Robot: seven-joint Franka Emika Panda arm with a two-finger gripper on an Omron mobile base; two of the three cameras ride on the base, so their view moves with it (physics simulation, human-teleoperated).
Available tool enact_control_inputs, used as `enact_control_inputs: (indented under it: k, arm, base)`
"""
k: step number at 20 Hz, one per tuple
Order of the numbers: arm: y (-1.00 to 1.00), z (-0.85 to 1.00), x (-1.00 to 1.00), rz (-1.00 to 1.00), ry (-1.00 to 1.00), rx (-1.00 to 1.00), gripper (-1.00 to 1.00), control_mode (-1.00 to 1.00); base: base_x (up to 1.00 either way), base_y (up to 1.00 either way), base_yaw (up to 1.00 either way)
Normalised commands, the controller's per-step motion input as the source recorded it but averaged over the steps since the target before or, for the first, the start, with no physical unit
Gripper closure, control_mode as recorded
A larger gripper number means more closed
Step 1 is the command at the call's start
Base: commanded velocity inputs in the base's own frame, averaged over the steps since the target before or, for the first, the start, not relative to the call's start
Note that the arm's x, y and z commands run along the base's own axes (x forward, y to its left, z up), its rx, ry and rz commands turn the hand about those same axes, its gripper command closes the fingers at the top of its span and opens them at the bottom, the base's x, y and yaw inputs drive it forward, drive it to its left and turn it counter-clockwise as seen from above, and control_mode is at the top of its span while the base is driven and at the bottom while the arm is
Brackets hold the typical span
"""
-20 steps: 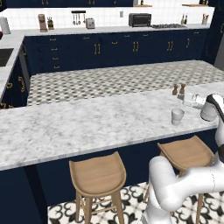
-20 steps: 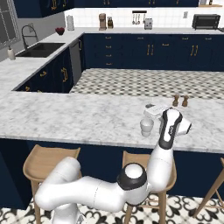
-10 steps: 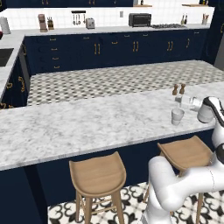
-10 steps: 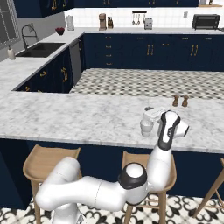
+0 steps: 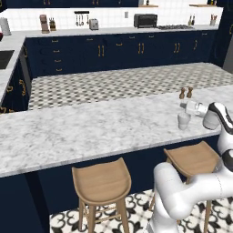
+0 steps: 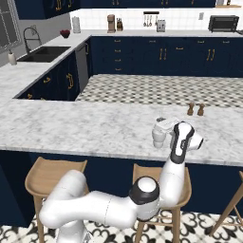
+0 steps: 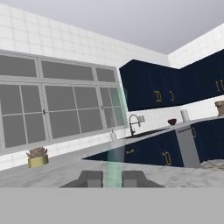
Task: Take a straw from the drawer in front and place it inside the glass cup on the dining counter.
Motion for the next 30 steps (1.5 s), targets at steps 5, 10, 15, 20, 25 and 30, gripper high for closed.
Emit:
enact_control_inputs:
  k: [5, 10, 15, 20, 25, 30]
  arm:
    - [0.02, -0.16, 0.07, 0.00, 0.00, 0.00, 1.00, -1.00]
    - [0.18, -0.07, -0.31, 0.01, -0.03, 0.00, 1.00, -1.00]
    - [0.26, -0.08, -0.28, 0.00, 0.00, 0.00, 1.00, -1.00]
    - [0.08, -0.06, -0.01, 0.00, 0.00, 0.00, -1.00, -1.00]
    - [0.00, 0.00, 0.00, 0.00, 0.00, 0.00, -1.00, -1.00]
    - [0.00, 0.05, 0.00, 0.00, 0.00, 0.00, -1.00, -1.00]
  base:
    - [0.00, 0.00, 0.00]
    - [0.00, 0.00, 0.00]
    - [0.00, 0.00, 0.00]
    - [0.00, 0.00, 0.00]
    - [0.00, 0.00, 0.00]
    - [0.00, 0.00, 0.00]
